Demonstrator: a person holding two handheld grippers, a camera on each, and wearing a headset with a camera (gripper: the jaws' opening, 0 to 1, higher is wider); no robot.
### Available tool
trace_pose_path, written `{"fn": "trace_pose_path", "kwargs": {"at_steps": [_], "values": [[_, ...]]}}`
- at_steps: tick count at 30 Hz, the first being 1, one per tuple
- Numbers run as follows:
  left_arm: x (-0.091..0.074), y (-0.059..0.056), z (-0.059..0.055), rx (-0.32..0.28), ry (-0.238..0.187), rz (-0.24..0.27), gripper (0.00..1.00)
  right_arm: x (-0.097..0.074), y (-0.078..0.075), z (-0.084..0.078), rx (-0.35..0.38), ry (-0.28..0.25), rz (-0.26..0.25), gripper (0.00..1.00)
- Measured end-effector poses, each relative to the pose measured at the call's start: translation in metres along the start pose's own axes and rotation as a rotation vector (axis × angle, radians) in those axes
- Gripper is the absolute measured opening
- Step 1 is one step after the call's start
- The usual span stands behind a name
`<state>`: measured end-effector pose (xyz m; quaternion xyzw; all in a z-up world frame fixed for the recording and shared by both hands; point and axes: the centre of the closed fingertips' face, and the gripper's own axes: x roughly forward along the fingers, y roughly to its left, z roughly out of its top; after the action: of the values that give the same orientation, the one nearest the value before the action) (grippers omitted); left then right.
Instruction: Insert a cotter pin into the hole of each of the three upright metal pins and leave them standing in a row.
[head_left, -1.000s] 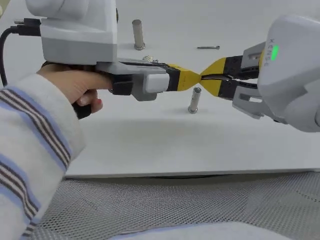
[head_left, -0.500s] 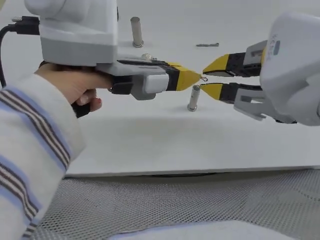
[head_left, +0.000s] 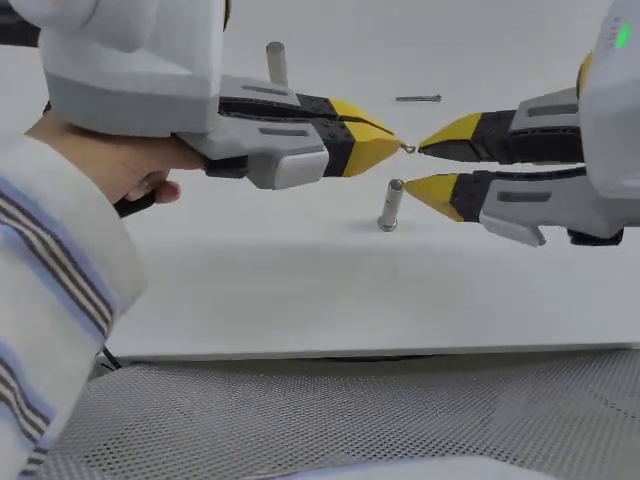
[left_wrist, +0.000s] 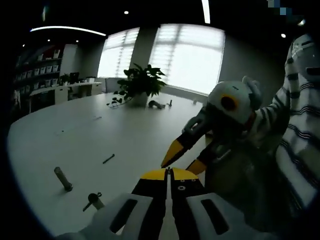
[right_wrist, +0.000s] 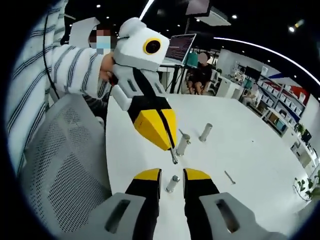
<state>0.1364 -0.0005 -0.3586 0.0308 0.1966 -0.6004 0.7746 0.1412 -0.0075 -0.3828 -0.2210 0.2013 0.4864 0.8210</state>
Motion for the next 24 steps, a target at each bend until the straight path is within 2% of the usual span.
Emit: {"fn": "trace_pose_path", "kwargs": {"at_steps": [2, 4, 9, 14, 24], "values": [[0.000, -0.003, 0.000, 0.009, -0.003, -0.015, 0.00, -0.001, -0.001, -0.001, 0.019, 0.000, 0.002, 0.12], [0.000, -0.008, -0.001, 0.056, -0.004, -0.037, 0.00, -0.002, 0.000, -0.001, 0.036, -0.007, 0.013, 0.12], [0.001, -0.015, 0.003, 0.080, -0.019, -0.059, 0.00, 0.000, 0.008, 0.001, 0.091, -0.039, 0.055, 0.08], [0.004, -0.021, 0.005, 0.096, -0.018, -0.082, 0.00, 0.000, 0.011, -0.001, 0.073, -0.033, 0.059, 0.05], [0.003, -0.024, 0.000, 0.105, 0.008, -0.102, 0.00, -0.001, 0.015, -0.001, 0.060, -0.042, 0.096, 0.00]]}}
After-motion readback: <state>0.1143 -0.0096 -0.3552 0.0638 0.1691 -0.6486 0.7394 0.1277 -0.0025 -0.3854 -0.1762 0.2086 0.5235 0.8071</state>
